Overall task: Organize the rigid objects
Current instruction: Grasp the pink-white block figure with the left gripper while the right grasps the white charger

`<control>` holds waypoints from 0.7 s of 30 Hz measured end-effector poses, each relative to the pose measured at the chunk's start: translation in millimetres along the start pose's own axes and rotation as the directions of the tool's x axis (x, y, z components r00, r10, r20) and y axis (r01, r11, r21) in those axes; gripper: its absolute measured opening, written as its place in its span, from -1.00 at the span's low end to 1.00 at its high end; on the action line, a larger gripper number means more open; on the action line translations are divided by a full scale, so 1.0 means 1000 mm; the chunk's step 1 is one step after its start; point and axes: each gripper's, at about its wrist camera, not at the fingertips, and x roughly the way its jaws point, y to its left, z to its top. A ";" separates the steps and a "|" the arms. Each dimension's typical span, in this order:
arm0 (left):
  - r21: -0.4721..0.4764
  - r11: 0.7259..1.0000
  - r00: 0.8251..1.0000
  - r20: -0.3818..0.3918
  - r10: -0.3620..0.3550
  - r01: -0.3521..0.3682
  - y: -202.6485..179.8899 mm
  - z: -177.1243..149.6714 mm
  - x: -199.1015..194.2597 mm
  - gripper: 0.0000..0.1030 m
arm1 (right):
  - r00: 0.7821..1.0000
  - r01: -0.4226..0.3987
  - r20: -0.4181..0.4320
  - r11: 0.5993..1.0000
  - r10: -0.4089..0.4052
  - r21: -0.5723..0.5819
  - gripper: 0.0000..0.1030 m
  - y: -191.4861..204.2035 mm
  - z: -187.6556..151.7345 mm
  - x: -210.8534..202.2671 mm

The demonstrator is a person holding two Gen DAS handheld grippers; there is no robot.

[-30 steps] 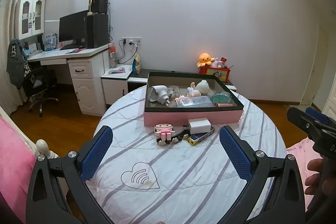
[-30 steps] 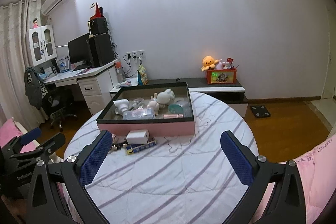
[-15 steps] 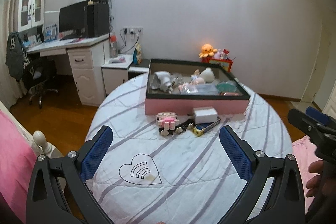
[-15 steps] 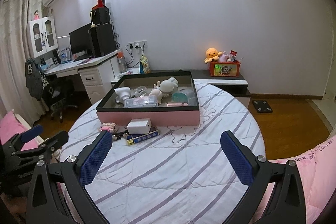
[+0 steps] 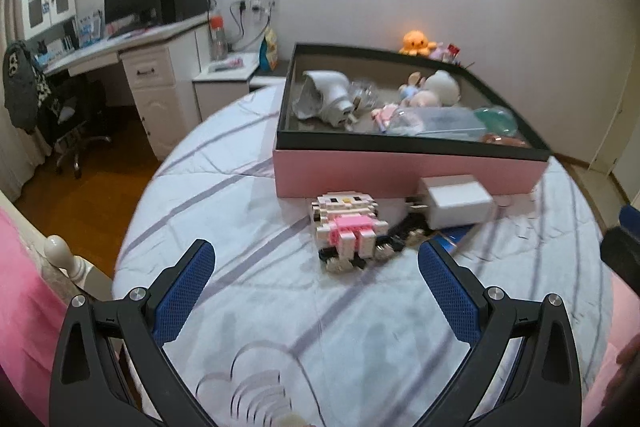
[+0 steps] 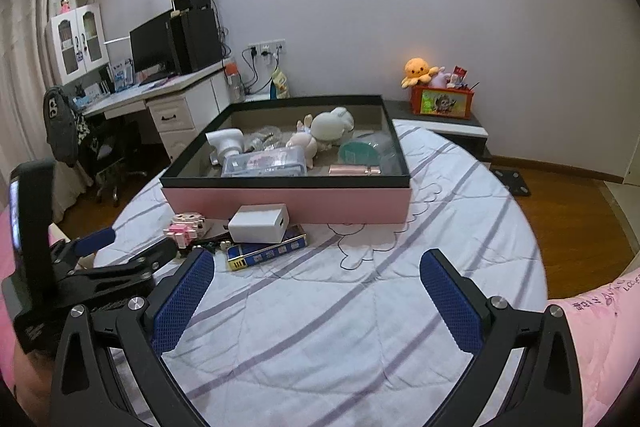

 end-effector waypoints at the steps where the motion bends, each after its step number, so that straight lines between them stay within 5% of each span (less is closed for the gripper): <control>1: -0.001 1.000 1.000 -0.006 -0.001 0.001 0.000 0.003 0.005 0.99 | 1.000 0.000 -0.006 1.000 0.000 0.001 1.00 0.000 0.000 0.003; 6: -0.002 1.000 0.998 -0.064 -0.017 0.017 -0.004 0.013 0.036 0.97 | 0.999 0.001 -0.039 1.000 -0.001 0.008 1.00 -0.003 0.000 0.020; 9: -0.048 0.996 0.990 -0.109 -0.085 0.080 0.002 0.014 0.050 0.58 | 0.999 0.002 -0.054 1.000 -0.002 0.006 1.00 -0.002 0.002 0.028; 11: -0.057 0.993 0.989 -0.104 -0.107 0.102 0.008 0.014 0.050 -0.08 | 0.998 -0.001 -0.064 1.000 0.001 -0.001 1.00 0.000 0.005 0.035; 16: -0.074 0.987 0.985 -0.086 -0.151 0.145 0.016 0.010 0.042 -0.14 | 0.994 -0.018 -0.106 0.999 0.015 -0.026 1.00 0.013 0.010 0.058; 21: -0.076 0.992 0.995 -0.002 -0.098 0.097 0.029 0.002 0.018 -0.14 | 0.989 -0.030 -0.146 0.998 0.023 -0.048 1.00 0.029 0.012 0.081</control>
